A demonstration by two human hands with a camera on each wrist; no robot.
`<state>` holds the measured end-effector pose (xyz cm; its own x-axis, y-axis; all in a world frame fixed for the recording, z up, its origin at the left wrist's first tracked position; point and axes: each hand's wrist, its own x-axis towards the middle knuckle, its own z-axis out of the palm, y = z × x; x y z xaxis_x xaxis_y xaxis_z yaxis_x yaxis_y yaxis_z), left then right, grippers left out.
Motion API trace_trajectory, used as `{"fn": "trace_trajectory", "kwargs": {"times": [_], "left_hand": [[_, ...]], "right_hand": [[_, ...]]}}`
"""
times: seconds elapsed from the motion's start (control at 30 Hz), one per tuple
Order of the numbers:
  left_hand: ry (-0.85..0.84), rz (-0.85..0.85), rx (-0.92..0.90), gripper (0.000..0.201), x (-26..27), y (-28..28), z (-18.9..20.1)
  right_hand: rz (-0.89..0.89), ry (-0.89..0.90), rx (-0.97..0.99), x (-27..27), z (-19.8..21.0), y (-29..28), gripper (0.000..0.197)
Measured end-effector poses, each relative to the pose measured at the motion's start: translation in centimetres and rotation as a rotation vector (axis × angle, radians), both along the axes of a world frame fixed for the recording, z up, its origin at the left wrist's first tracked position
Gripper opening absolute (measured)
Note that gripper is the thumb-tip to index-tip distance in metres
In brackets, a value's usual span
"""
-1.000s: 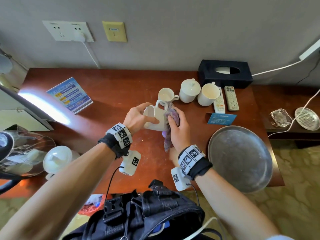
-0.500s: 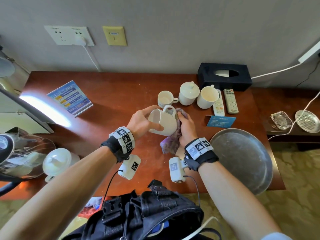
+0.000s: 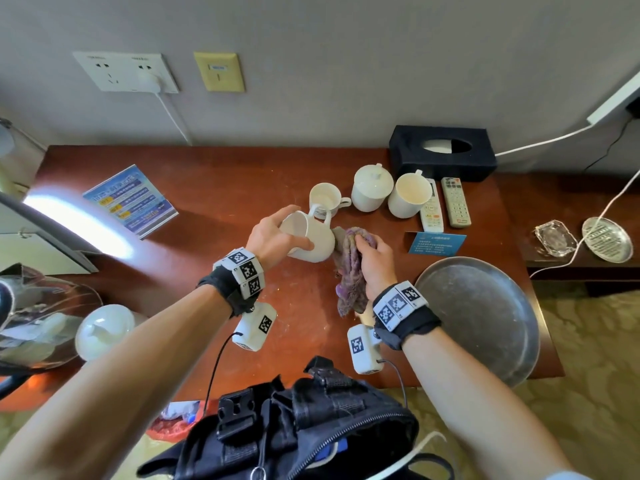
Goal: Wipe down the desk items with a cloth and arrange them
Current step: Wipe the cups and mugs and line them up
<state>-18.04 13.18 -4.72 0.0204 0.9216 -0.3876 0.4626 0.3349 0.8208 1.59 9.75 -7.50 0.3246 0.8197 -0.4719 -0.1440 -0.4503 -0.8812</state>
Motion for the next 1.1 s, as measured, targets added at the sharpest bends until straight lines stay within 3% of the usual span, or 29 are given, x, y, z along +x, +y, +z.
{"fn": "trace_trajectory", "kwargs": {"times": [0.27, 0.5, 0.77, 1.1], "left_hand": [[0.274, -0.065, 0.017, 0.087, -0.4, 2.7, -0.4], [0.443, -0.109, 0.052, 0.087, -1.1, 5.5, -1.4], [0.561, -0.144, 0.028, 0.087, -2.0, 7.4, -2.9], [0.632, -0.177, 0.04, 0.093, -2.6, 8.8, -3.7]], "right_hand": [[-0.03, -0.086, 0.04, 1.0, -0.2, 1.8, 0.023], [0.028, -0.08, 0.017, 0.5, -0.6, 3.6, 0.013], [0.089, -0.002, -0.102, -0.4, -1.2, 5.6, 0.035], [0.026, 0.01, -0.145, -1.1, -1.5, 5.7, 0.038]]}}
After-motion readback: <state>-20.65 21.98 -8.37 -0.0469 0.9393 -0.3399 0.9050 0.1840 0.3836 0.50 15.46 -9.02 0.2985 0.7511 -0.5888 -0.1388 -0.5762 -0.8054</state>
